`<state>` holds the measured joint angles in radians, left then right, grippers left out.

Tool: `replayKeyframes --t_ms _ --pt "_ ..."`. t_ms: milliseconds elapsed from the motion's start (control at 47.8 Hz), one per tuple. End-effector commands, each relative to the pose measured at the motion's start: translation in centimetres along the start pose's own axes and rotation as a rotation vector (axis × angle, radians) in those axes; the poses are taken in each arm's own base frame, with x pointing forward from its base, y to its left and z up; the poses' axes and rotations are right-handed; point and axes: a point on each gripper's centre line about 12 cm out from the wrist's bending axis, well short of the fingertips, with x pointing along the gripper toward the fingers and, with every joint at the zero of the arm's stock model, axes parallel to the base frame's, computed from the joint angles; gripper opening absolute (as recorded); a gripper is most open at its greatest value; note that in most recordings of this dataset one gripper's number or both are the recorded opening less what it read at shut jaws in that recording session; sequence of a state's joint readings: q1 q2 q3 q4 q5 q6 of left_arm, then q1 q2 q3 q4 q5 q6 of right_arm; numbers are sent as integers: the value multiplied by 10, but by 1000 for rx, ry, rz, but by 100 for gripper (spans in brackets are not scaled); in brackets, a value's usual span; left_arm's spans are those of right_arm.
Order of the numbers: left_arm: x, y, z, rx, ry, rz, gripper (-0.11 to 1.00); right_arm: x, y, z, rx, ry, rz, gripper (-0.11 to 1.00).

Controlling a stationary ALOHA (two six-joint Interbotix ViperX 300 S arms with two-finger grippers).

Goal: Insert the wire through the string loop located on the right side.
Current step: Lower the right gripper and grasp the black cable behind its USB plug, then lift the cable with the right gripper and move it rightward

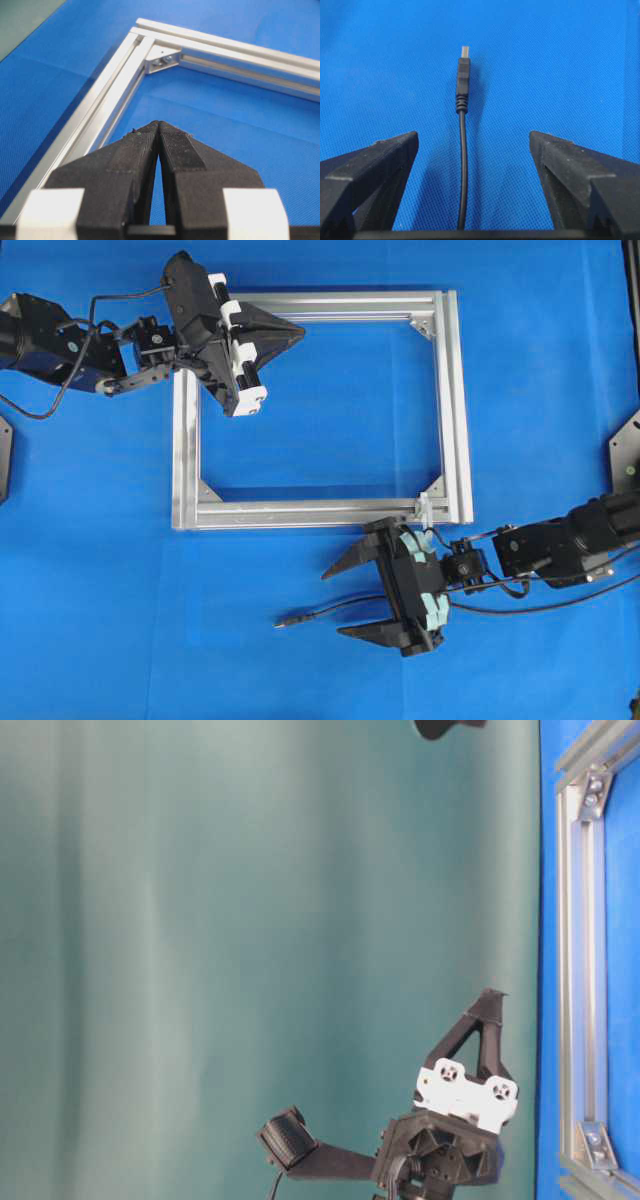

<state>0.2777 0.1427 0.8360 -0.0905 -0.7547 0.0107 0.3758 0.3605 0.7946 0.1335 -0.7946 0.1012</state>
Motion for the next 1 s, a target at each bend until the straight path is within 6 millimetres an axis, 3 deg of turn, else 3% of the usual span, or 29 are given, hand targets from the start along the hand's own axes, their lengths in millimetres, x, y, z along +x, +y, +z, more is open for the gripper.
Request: replayKeyframes --t_ms 0,230,335,565,670,983 --pt "1 -2 17 1 -50 -6 0 2 5 12 5 -43 11 83" --pt "1 -2 17 1 -50 -6 0 3 4 9 4 -31 9 83" --pt "1 -2 17 1 -50 -6 0 4 4 9 3 -23 9 74" --pt "1 -1 18 0 -54 -3 0 9 6 4 -7 42 9 15" --pt "1 0 19 0 -55 -2 0 9 7 4 -13 39 15 -1" --pt "1 0 18 0 -54 0 0 8 6 4 -14 36 16 -4"
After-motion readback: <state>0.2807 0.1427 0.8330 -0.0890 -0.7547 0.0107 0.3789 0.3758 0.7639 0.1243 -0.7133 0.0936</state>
